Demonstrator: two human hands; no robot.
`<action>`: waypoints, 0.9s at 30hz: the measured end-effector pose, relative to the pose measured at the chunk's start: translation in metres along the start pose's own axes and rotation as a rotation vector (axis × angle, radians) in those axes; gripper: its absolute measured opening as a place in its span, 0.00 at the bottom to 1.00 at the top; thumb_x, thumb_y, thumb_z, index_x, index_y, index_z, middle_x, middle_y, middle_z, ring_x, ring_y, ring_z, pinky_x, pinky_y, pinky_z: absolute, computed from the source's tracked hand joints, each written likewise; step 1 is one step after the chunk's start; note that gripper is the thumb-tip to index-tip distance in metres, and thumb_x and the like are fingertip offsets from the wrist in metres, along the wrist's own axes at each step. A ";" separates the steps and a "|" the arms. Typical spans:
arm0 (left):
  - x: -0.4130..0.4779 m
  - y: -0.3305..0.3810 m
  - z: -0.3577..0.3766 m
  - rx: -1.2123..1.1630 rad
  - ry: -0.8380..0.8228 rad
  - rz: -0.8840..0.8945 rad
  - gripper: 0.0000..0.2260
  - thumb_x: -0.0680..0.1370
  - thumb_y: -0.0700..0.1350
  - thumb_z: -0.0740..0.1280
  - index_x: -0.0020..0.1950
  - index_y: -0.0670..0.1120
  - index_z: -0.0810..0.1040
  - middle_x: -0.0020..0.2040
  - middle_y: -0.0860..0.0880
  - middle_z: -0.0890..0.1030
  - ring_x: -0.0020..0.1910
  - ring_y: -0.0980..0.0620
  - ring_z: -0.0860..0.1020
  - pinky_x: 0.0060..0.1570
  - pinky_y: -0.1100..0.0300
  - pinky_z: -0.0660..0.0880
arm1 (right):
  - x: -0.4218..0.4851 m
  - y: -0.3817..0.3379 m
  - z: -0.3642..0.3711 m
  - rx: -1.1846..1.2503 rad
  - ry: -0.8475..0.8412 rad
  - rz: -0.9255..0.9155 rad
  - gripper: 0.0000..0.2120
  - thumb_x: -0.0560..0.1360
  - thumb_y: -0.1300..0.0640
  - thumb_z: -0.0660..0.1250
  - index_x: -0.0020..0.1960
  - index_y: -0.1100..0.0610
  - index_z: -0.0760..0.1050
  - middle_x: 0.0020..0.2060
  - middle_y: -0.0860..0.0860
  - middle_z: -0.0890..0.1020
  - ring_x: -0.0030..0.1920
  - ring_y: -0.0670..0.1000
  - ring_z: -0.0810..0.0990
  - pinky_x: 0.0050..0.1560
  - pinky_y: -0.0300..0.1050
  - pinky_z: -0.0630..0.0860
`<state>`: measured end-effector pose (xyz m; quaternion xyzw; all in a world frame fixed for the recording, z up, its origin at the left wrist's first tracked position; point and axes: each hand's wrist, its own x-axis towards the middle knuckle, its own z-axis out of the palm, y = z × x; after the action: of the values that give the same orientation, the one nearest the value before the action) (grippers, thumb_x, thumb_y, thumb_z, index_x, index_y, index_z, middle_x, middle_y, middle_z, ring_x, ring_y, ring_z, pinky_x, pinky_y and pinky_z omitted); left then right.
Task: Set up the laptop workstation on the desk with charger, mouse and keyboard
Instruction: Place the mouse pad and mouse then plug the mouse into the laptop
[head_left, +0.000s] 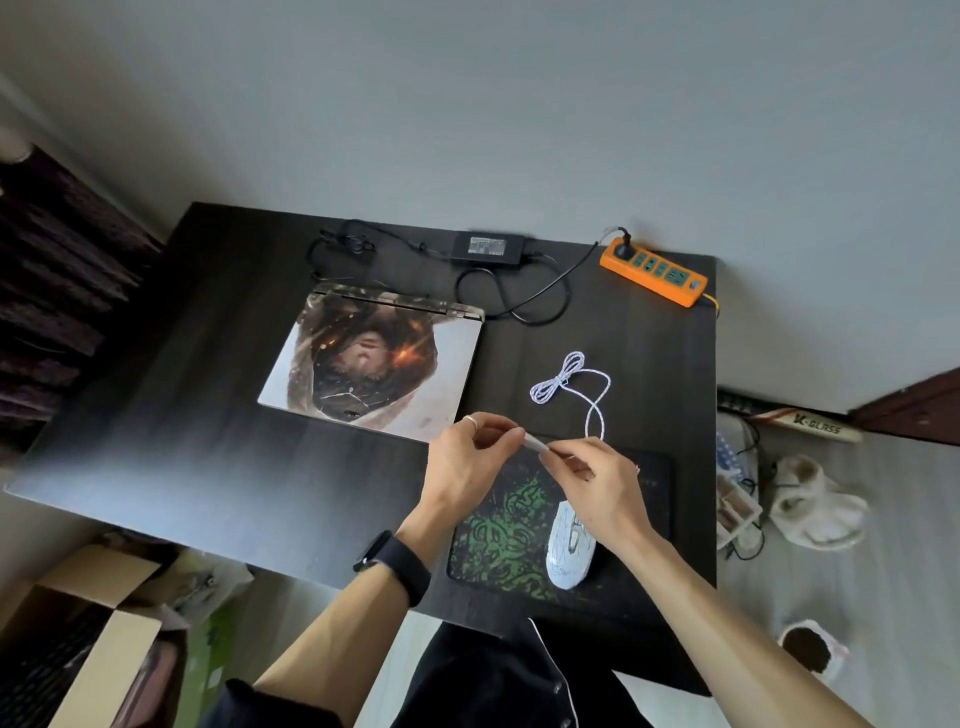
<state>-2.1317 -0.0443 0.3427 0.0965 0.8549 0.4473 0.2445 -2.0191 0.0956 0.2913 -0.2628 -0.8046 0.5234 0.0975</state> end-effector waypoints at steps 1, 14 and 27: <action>0.000 -0.006 0.001 -0.019 -0.008 -0.035 0.06 0.74 0.54 0.73 0.47 0.54 0.84 0.40 0.58 0.85 0.41 0.65 0.81 0.41 0.75 0.72 | -0.001 0.002 0.003 -0.019 -0.001 -0.002 0.05 0.75 0.53 0.74 0.50 0.51 0.86 0.43 0.44 0.83 0.43 0.43 0.82 0.47 0.41 0.79; 0.030 -0.033 0.007 -0.290 0.058 -0.298 0.07 0.73 0.42 0.75 0.51 0.47 0.83 0.43 0.50 0.85 0.32 0.65 0.78 0.39 0.67 0.74 | 0.009 0.007 0.040 0.485 -0.008 0.708 0.17 0.74 0.44 0.74 0.49 0.58 0.79 0.37 0.51 0.83 0.32 0.48 0.78 0.39 0.44 0.77; 0.158 -0.080 0.009 0.694 0.072 0.014 0.30 0.75 0.55 0.69 0.74 0.51 0.65 0.74 0.48 0.66 0.73 0.46 0.63 0.72 0.48 0.62 | 0.084 0.032 0.129 0.780 0.398 0.830 0.07 0.79 0.54 0.68 0.47 0.58 0.80 0.39 0.51 0.84 0.34 0.45 0.83 0.45 0.48 0.82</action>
<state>-2.2593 -0.0240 0.2208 0.1640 0.9634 0.1348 0.1638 -2.1348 0.0477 0.1967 -0.5928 -0.3497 0.7149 0.1231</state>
